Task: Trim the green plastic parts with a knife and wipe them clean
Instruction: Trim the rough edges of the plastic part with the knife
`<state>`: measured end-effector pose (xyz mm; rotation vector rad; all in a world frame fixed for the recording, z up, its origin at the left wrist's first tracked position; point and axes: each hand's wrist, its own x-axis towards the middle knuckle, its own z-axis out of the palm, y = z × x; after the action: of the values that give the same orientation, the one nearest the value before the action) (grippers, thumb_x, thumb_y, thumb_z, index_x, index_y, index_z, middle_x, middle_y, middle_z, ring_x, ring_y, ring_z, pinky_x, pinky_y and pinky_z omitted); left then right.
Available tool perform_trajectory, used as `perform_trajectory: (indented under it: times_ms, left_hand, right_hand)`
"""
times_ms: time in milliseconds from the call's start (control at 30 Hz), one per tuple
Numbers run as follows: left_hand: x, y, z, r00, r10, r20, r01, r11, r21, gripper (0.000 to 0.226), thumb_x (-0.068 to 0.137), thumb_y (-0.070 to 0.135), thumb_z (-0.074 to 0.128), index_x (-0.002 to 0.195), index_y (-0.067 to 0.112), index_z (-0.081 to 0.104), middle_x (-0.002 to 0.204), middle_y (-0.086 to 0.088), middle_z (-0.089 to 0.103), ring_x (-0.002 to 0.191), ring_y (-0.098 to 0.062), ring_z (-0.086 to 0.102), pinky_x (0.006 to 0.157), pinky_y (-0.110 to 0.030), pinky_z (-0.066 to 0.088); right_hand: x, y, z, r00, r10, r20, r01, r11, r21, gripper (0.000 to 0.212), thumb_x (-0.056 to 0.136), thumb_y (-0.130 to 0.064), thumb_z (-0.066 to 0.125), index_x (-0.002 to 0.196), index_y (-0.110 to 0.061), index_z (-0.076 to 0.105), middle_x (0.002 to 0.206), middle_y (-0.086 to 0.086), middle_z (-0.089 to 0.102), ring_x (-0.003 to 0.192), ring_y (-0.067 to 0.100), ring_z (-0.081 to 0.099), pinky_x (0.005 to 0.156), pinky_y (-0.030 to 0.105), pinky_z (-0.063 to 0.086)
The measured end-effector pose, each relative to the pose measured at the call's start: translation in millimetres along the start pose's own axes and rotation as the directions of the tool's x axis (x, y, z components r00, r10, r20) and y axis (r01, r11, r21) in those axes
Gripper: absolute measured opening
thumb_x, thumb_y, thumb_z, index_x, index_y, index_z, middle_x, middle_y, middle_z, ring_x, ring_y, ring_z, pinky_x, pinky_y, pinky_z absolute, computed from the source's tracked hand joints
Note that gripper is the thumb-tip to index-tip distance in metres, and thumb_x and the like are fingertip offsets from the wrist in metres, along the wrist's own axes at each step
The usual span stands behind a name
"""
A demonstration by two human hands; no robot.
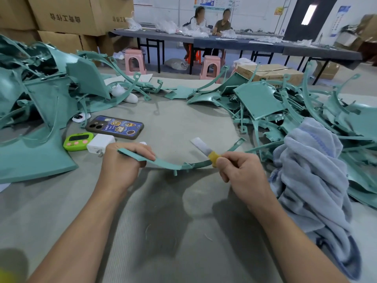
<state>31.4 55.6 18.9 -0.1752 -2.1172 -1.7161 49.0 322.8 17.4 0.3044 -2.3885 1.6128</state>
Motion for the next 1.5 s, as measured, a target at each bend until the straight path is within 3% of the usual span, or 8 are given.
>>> perform_trajectory:
  times_ms: [167,267,400,833,1167,1267,1400,1500]
  left_hand:
    - [-5.1,1.0,5.7,0.991,0.094,-0.091,-0.081,0.986,0.143,0.055,0.067,-0.016,0.069,0.059,0.038,0.076,0.075,0.017,0.074,0.079,-0.003,0.070,0.073,-0.014,0.052]
    - [-6.5,1.8,4.4,0.982,0.169,-0.090,-0.143,0.960,0.240,0.053,0.066,-0.015,0.072,0.058,0.037,0.074,0.080,0.023,0.073,0.083,-0.001,0.068,0.075,-0.010,0.048]
    - [-10.5,4.0,7.5,0.972,0.234,-0.008,-0.219,0.921,0.322,0.050,0.061,-0.018,0.081,0.069,0.031,0.075,0.076,0.021,0.071,0.085,0.003,0.065,0.077,-0.008,0.047]
    - [-8.1,1.2,4.6,0.979,0.205,-0.021,-0.192,0.943,0.270,0.058,0.056,-0.024,0.079,0.064,0.033,0.072,0.083,0.012,0.071,0.083,0.002,0.066,0.078,-0.007,0.047]
    - [-5.8,-2.2,5.1,0.981,0.191,-0.010,-0.183,0.950,0.253,0.061,0.058,-0.025,0.078,0.061,0.036,0.073,0.081,0.028,0.071,0.082,0.003,0.067,0.077,-0.009,0.049]
    - [-2.7,-5.8,4.2,0.986,0.161,-0.030,-0.149,0.959,0.243,0.064,0.064,-0.024,0.076,0.064,0.040,0.076,0.084,0.023,0.073,0.085,-0.003,0.069,0.081,-0.014,0.051]
    - [-1.6,-8.1,2.3,0.988,0.154,-0.029,-0.144,0.962,0.232,0.068,0.067,-0.020,0.076,0.065,0.048,0.075,0.085,0.020,0.074,0.086,-0.005,0.071,0.083,-0.017,0.053]
    - [-1.6,-8.5,0.9,0.988,0.152,-0.027,-0.143,0.966,0.214,0.065,0.067,-0.017,0.076,0.066,0.047,0.075,0.085,0.018,0.074,0.088,-0.007,0.071,0.082,-0.021,0.054]
  right_hand:
    - [-7.6,-7.2,5.6,0.991,0.020,0.131,-0.043,0.983,0.177,0.018,0.088,-0.024,0.065,0.075,-0.018,0.075,0.050,-0.001,0.053,0.048,0.010,0.043,0.048,0.021,0.036]
    - [-9.9,-4.5,8.5,0.978,0.107,0.178,-0.108,0.994,-0.002,0.017,0.087,-0.031,0.065,0.077,-0.021,0.075,0.049,-0.002,0.053,0.044,0.009,0.040,0.046,0.027,0.034]
    - [-7.8,-1.4,7.2,0.987,0.146,0.060,-0.132,0.972,-0.193,0.020,0.094,-0.028,0.067,0.076,-0.031,0.075,0.048,-0.006,0.052,0.043,0.004,0.040,0.044,0.024,0.033]
    - [-3.4,0.3,0.9,0.957,0.225,0.185,-0.225,0.974,-0.025,0.024,0.095,-0.021,0.066,0.075,-0.025,0.078,0.049,-0.004,0.055,0.042,0.006,0.039,0.041,0.018,0.032]
    - [-0.1,1.1,1.9,0.974,0.209,0.086,-0.192,0.966,-0.173,0.024,0.095,-0.026,0.066,0.073,-0.025,0.076,0.049,-0.006,0.055,0.042,0.003,0.042,0.045,0.020,0.035]
    - [-1.6,-0.5,2.2,0.966,0.217,0.137,-0.219,0.976,-0.006,0.023,0.097,-0.022,0.066,0.077,-0.026,0.077,0.050,-0.005,0.055,0.043,0.004,0.041,0.044,0.020,0.036]
    - [-1.4,1.0,6.5,0.974,0.218,0.052,-0.210,0.968,-0.137,0.026,0.096,-0.026,0.067,0.072,-0.029,0.075,0.048,-0.006,0.055,0.044,0.005,0.042,0.047,0.025,0.037]
    - [-1.9,1.5,4.4,0.978,0.195,0.074,-0.195,0.981,-0.003,0.024,0.096,-0.023,0.066,0.075,-0.027,0.076,0.049,-0.006,0.053,0.043,0.005,0.040,0.044,0.021,0.034]
